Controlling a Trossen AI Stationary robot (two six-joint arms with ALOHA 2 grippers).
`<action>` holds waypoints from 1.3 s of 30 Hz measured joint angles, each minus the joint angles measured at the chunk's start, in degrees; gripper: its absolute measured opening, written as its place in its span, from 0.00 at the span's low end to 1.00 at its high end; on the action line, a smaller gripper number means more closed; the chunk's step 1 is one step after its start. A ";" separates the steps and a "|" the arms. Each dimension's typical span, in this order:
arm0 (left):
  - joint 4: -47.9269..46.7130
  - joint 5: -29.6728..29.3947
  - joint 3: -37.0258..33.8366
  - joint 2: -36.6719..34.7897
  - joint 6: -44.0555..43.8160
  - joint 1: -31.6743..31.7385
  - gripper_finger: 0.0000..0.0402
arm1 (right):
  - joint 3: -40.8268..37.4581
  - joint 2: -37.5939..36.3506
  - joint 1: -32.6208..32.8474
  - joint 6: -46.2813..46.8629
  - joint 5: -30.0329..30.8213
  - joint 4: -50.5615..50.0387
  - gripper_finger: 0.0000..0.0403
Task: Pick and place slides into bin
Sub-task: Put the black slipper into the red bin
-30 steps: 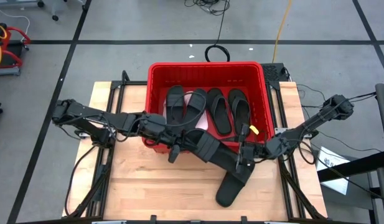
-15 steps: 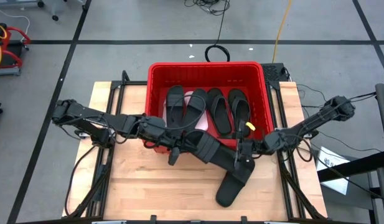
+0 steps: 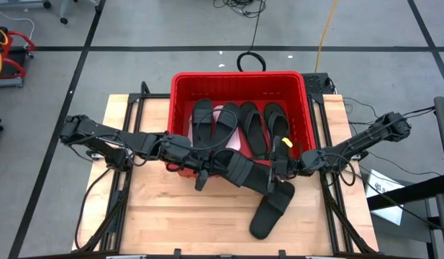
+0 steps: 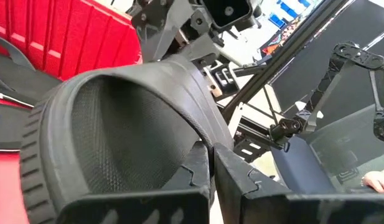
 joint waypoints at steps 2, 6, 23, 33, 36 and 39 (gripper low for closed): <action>-0.24 -0.08 0.00 0.00 0.00 -0.03 0.00 | 0.00 0.53 0.00 0.35 -1.14 0.26 0.02; -0.34 -1.35 0.00 0.00 0.02 -0.05 0.00 | -0.02 0.69 -0.17 0.95 -1.32 0.40 0.02; 0.77 -1.62 0.02 -0.02 -1.05 2.02 0.36 | -0.11 -1.40 -3.75 -4.38 3.43 3.71 0.00; 4.50 -1.47 0.20 -0.02 0.89 2.62 0.40 | -0.11 -7.34 -6.58 -7.45 8.06 4.12 0.00; 6.26 -2.17 0.20 -0.02 2.34 2.62 0.40 | -0.11 -8.62 -6.66 -8.80 9.87 4.14 0.00; 9.06 -1.52 0.17 -0.02 3.46 2.62 0.40 | -0.11 -9.67 -6.68 -10.32 12.08 4.73 0.00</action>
